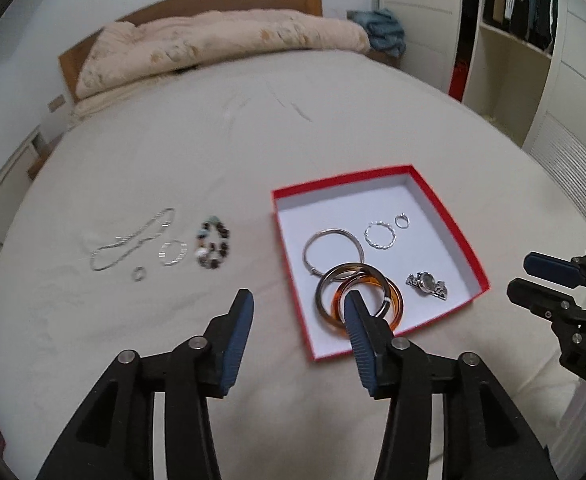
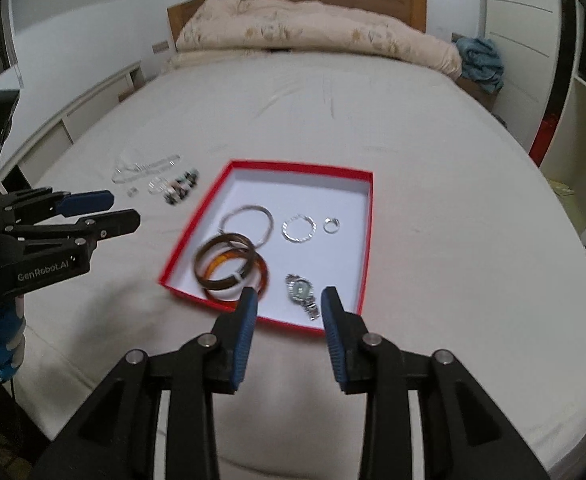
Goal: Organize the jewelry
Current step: 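Lift both open tools away from the red box toward the remaining jewelry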
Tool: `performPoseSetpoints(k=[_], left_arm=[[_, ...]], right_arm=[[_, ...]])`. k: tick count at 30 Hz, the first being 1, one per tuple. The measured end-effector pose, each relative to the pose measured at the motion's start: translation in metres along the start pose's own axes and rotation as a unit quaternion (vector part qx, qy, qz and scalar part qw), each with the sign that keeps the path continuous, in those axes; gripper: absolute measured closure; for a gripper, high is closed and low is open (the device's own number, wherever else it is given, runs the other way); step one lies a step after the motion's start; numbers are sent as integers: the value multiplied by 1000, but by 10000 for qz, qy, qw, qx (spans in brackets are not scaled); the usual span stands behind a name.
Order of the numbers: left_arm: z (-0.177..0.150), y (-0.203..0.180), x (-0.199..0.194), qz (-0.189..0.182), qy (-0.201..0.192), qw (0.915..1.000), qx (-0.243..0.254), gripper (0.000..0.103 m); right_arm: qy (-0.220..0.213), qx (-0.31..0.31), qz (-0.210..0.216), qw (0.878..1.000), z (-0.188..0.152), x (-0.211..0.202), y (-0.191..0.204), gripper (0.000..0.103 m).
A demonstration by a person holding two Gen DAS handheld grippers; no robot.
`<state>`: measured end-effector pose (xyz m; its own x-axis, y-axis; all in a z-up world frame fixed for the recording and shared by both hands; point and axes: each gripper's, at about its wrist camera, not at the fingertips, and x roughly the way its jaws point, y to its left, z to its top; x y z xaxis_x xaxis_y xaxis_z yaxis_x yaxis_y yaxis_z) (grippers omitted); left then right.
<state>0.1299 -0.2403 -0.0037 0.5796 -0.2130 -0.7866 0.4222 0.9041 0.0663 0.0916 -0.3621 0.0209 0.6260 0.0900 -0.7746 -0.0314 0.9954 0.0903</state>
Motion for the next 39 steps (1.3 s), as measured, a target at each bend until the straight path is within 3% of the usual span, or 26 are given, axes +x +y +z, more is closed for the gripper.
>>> performPoseSetpoints(k=[12, 18, 20, 29, 39], left_arm=[[-56, 64, -118, 525, -609, 9956, -478, 55], [-87, 105, -154, 721, -744, 9907, -880, 55], [-94, 115, -161, 780, -780, 9890, -987, 50], [-117, 149, -155, 866, -757, 9845, -1325, 47], [-119, 176, -97, 810, -407, 9834, -1572, 47]], right_arm=[[-795, -181, 232, 9964, -5, -97, 63, 71], [-955, -397, 427, 9937, -7, -117, 98, 71], [-967, -473, 464, 9931, -7, -121, 108, 71], [-817, -600, 632, 9928, -5, -113, 134, 71], [-402, -608, 790, 9942, 13, -53, 146, 71]])
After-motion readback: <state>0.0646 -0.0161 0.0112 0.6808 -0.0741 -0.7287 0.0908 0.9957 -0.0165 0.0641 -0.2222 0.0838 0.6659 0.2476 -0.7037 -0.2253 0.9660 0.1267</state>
